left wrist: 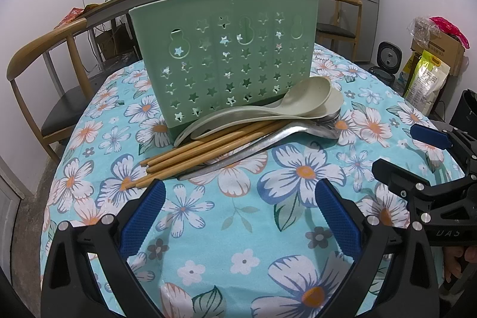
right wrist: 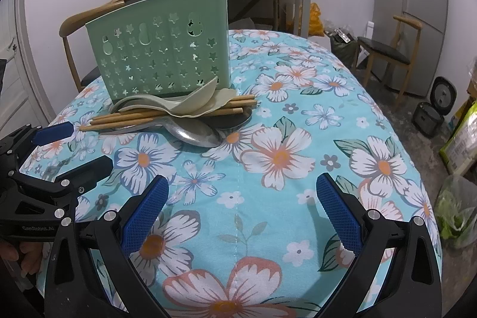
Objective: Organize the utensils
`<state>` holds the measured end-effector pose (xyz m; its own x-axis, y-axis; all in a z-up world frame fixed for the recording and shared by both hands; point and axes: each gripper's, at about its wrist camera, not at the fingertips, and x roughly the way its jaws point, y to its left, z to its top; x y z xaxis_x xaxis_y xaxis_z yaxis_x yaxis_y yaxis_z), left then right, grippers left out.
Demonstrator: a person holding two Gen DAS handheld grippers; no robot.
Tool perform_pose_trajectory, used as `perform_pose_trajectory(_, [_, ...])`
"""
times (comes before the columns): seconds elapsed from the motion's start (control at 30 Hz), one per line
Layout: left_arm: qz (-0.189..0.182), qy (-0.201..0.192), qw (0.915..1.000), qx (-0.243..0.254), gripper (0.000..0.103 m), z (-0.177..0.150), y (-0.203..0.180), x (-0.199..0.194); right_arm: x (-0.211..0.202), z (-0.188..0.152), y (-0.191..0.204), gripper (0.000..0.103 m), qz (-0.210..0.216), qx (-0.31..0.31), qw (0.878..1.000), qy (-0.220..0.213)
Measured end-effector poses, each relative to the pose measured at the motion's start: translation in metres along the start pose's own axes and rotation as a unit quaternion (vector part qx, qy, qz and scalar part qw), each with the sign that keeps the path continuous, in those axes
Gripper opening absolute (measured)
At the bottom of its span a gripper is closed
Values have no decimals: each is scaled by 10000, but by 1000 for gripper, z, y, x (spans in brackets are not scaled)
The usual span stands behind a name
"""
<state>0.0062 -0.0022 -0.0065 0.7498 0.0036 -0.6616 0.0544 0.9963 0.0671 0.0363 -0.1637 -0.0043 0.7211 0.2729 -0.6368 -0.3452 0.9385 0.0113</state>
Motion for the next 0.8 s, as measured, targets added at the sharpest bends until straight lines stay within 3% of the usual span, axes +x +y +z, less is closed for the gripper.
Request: perform_pose_trajectory(0.8, [-4, -2, 10000, 0, 98, 0, 0, 0, 1, 1, 0, 95, 32, 12, 10000, 34])
